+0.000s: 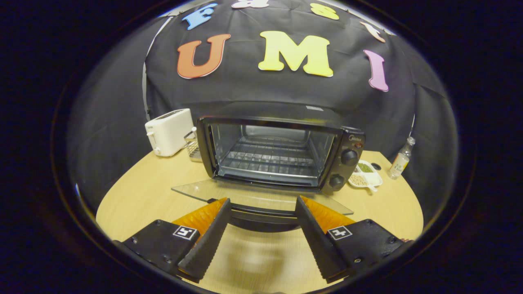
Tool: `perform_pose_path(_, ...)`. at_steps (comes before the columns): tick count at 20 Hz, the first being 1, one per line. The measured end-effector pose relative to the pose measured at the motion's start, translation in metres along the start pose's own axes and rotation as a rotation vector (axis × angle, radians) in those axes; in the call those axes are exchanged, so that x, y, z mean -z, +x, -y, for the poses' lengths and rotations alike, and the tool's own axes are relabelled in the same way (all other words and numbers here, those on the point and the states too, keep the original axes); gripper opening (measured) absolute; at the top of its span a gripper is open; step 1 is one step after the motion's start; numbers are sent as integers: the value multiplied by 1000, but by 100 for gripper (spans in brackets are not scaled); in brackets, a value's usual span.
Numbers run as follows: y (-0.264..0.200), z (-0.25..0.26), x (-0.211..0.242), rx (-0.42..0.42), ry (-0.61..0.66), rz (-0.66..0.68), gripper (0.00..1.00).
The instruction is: Open the toaster oven, put the food inside, and close the toaster oven door.
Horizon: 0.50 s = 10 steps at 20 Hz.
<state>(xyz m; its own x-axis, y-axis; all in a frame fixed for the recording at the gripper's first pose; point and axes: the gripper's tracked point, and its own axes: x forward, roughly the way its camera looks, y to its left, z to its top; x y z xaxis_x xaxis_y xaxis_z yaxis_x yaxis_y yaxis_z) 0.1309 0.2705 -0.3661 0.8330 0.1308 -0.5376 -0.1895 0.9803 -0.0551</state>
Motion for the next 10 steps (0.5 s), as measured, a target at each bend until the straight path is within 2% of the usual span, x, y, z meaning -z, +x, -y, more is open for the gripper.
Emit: perform_pose_path(10, 16, -5, 66, -21, 30, -185, 100)
